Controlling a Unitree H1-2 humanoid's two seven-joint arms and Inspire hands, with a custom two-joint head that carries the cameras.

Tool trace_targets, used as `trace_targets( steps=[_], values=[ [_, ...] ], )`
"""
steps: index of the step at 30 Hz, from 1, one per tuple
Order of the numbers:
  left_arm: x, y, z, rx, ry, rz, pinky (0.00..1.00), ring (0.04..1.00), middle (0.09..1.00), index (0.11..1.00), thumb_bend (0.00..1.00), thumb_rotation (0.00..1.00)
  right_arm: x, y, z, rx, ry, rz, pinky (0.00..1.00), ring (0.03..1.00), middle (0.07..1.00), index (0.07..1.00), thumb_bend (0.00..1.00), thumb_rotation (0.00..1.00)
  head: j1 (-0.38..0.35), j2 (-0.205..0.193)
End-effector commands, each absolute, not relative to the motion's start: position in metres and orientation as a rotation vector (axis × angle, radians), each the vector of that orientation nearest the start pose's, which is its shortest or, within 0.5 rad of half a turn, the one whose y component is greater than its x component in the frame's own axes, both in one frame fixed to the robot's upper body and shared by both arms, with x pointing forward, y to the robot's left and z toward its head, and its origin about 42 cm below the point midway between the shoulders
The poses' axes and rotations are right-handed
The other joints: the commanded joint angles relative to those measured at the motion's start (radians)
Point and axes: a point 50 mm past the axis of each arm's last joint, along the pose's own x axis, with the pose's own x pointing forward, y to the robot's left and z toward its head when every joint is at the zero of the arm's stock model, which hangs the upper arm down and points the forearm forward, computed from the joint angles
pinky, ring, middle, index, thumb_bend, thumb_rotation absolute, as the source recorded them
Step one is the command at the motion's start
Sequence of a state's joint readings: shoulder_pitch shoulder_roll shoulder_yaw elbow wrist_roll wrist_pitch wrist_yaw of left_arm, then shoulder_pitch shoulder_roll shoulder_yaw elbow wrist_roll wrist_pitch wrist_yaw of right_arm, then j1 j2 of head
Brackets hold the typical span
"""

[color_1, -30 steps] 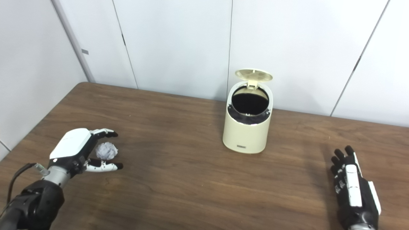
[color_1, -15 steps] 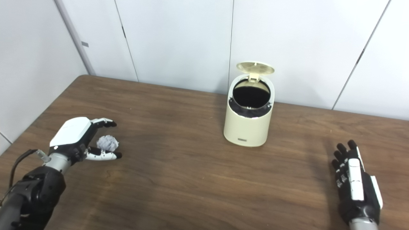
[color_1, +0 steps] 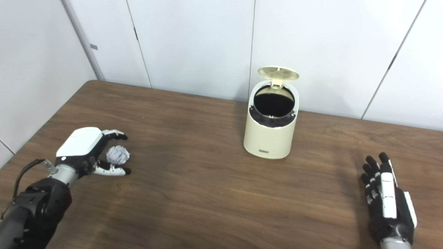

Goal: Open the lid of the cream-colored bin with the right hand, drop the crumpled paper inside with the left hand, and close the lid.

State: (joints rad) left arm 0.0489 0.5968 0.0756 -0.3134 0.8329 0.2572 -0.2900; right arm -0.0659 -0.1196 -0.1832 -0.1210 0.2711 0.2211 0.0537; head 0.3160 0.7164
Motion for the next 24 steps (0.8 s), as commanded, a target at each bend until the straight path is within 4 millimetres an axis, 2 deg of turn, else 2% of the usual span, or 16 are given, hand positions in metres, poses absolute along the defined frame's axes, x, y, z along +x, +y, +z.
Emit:
trace_targets(
  steps=[1,18,24],
  values=[
    [0.272,0.395,0.229,1.454,0.096,0.08,0.71,0.808,0.804,0.788,0.86,0.28,0.303,-0.291,0.155,0.145,-0.056,-0.059,1.0,0.953,0.927,0.977,0.51,0.83,0.001,0.001],
    [0.28,0.399,0.229,1.45,0.112,0.055,0.65,0.76,0.763,0.76,0.84,0.3,0.302,-0.29,0.156,0.151,-0.049,-0.059,1.0,0.95,0.928,0.989,0.49,0.82,0.0,0.006],
    [0.282,0.4,0.23,1.464,0.108,0.048,0.65,0.758,0.756,0.756,0.83,0.27,0.301,-0.289,0.155,0.155,-0.045,-0.06,1.0,0.953,0.926,0.987,0.49,0.83,0.0,0.008]
  ],
)
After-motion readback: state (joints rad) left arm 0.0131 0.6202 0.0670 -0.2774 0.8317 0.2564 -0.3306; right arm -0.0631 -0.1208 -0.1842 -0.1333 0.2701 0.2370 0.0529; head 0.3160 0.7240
